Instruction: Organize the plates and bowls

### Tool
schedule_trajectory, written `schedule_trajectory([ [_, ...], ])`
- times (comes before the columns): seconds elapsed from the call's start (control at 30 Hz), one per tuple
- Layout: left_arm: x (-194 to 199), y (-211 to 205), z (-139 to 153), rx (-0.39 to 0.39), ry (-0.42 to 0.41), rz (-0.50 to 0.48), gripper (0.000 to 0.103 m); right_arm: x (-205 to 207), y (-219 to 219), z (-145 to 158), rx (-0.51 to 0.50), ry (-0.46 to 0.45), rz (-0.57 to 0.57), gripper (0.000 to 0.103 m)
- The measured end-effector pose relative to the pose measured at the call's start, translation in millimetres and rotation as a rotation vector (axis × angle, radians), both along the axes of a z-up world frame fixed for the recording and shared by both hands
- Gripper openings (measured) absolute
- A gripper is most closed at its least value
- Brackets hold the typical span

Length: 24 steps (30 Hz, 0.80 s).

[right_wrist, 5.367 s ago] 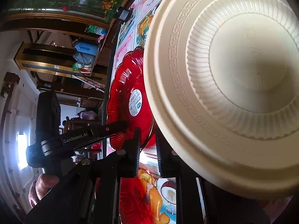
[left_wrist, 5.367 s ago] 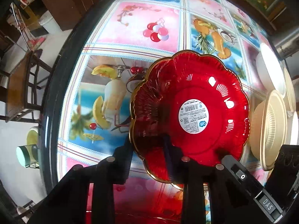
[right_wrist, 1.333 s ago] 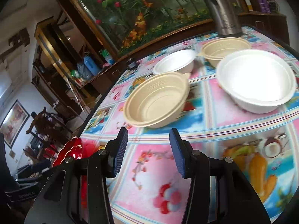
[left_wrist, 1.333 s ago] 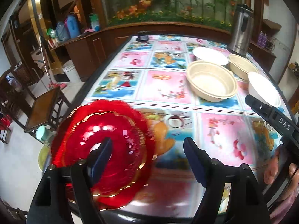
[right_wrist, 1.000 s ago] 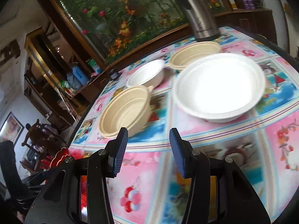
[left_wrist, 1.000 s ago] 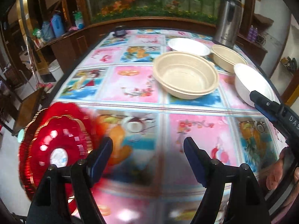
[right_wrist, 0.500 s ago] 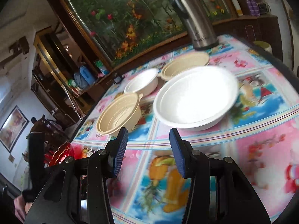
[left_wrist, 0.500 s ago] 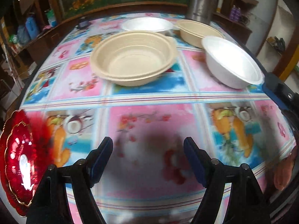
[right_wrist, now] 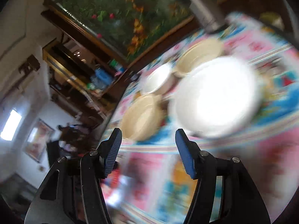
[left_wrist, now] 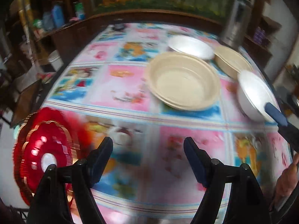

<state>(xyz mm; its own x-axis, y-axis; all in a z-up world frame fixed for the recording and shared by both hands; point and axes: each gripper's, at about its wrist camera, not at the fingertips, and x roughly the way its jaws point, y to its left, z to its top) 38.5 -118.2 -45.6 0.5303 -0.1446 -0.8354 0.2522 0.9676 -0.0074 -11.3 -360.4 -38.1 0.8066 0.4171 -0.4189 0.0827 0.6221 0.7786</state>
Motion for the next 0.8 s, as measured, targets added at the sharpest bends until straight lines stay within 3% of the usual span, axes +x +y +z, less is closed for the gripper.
schedule_trajectory([
  [0.07,3.7,12.0,7.4,0.002,-0.010,0.032,0.078,29.5,12.7,3.2,0.028,0.035,-0.001,0.061],
  [0.17,16.3,23.5,16.4,0.001,-0.006,0.069,0.078,59.0,36.6,4.2,-0.018,0.057,0.006,0.061],
  [0.33,44.3,28.2,20.6,-0.026,-0.001,0.136,0.080,63.5,36.2,-9.1,-0.058,0.103,-0.007,0.061],
  [0.5,69.6,27.5,8.4,-0.075,0.047,0.202,0.079,64.9,19.5,-20.2,0.076,0.093,0.042,0.061],
  [0.8,96.6,13.7,-3.7,-0.141,0.118,0.247,0.080,71.7,20.7,-38.9,0.144,0.135,0.044,0.061],
])
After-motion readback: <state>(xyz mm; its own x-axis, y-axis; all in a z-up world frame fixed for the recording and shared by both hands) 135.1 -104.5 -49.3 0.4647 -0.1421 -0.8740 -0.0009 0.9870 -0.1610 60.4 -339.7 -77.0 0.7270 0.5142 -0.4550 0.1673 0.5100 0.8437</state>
